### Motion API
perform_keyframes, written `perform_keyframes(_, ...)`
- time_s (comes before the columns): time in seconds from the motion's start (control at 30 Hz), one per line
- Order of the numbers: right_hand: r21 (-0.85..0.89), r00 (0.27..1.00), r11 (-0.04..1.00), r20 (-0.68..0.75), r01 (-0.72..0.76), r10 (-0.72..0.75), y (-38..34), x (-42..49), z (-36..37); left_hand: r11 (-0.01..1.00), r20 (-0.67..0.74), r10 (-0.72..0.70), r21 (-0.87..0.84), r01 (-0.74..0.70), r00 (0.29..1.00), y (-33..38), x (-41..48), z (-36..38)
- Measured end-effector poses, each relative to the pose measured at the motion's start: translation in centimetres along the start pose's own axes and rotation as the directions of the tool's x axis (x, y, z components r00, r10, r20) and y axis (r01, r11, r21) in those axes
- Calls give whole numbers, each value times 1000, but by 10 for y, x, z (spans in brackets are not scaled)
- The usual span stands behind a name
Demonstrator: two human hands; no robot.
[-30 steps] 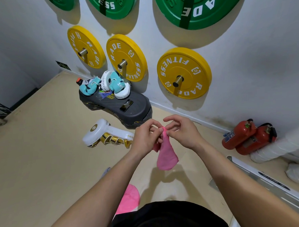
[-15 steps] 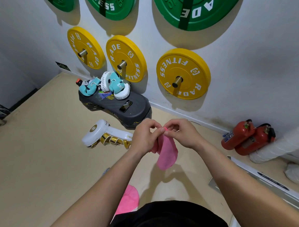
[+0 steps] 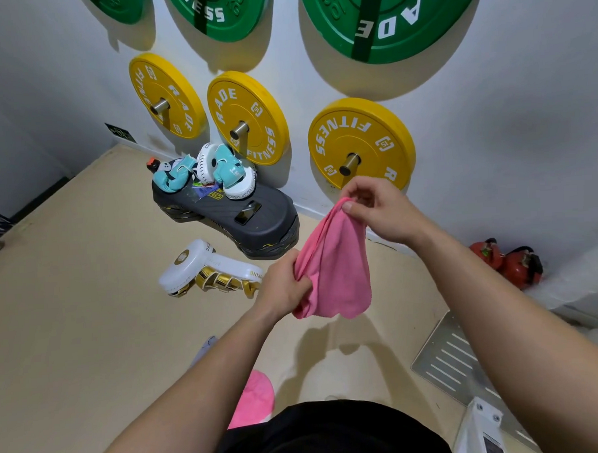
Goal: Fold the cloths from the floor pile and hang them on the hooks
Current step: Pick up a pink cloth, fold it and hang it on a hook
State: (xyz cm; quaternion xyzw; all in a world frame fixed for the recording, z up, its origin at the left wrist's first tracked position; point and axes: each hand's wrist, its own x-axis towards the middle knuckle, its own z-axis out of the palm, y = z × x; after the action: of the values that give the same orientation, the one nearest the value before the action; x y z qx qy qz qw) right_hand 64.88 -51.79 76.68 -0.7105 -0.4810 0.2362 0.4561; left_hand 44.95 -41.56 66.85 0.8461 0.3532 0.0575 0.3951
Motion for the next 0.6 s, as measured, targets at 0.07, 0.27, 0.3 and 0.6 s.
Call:
perform_keyframes(0.07,-11,1000,1000,-13,-10,10,0,1,-7,999,-27,-7,-50,6,1000,-2,-2,1)
perform_keyframes(0.27,-16,996,998,-66,-58,57,1,1,-16,992,-164,-21,-123,0,986,-6,-5,-1)
perform_keyframes(0.3,-29,995,997,-75,-72,70,2,2,-17,992,-177,-28,-126,6,984,-6,-5,-2)
perform_keyframes(0.6,-148,976,976,-170,-158,132,11,6,-19,993,-251,-33,-115,4,967,-15,-3,-9)
